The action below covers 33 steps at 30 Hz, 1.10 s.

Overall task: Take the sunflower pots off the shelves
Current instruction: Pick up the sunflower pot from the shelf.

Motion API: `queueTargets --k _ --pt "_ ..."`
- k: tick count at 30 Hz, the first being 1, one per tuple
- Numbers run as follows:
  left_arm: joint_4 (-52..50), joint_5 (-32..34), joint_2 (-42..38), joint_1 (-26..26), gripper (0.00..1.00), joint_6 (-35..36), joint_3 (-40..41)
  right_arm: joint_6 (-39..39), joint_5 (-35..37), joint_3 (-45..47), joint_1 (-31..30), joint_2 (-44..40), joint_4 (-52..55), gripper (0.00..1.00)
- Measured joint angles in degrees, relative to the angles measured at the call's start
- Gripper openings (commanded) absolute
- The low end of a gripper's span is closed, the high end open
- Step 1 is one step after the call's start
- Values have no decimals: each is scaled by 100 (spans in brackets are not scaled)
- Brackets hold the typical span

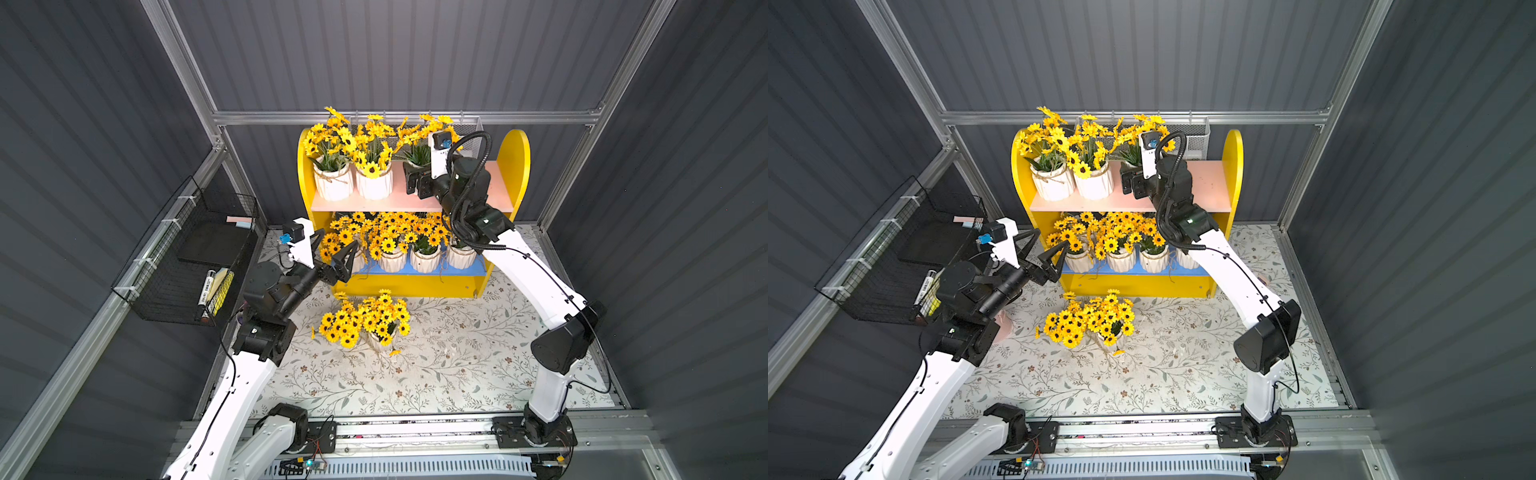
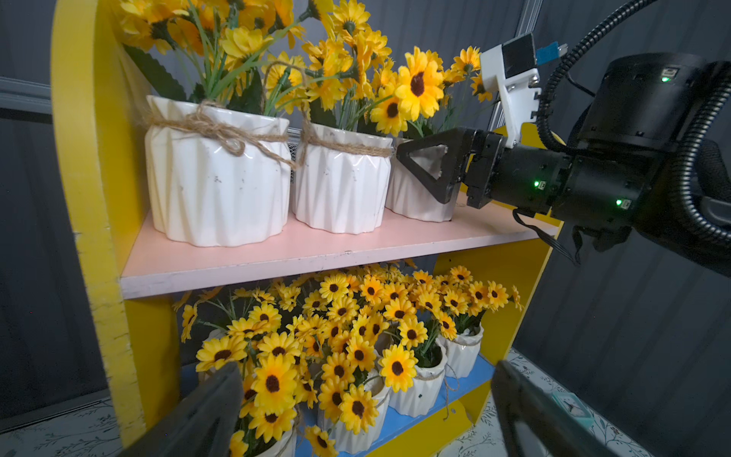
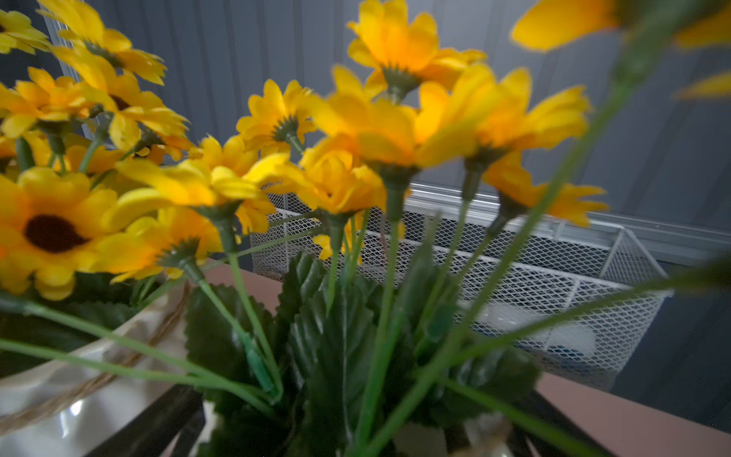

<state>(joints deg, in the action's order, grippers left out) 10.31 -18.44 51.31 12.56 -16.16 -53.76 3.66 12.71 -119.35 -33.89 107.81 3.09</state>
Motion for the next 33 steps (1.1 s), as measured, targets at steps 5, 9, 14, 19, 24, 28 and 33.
queueTargets --k 5,9,14,19,24,28,33 --pt "0 -2 0 0 100 0 0 -42 42 -46 -2 52 4 99" --pt "0 -2 0 -2 100 0 0 -83 63 -48 -2 57 17 99" --pt "-2 -7 -2 -2 100 0 0 -157 83 -70 -2 81 59 99" --pt "-2 -22 -4 -2 99 0 0 -208 87 -70 -2 111 144 99" --pt "-2 -22 -4 -2 100 0 0 -210 101 -149 0 160 229 99" --pt "-2 -22 -4 -2 100 0 0 -210 107 -269 4 243 267 99" --pt "-2 -22 -4 -2 99 2 0 -210 105 -269 7 267 295 97"
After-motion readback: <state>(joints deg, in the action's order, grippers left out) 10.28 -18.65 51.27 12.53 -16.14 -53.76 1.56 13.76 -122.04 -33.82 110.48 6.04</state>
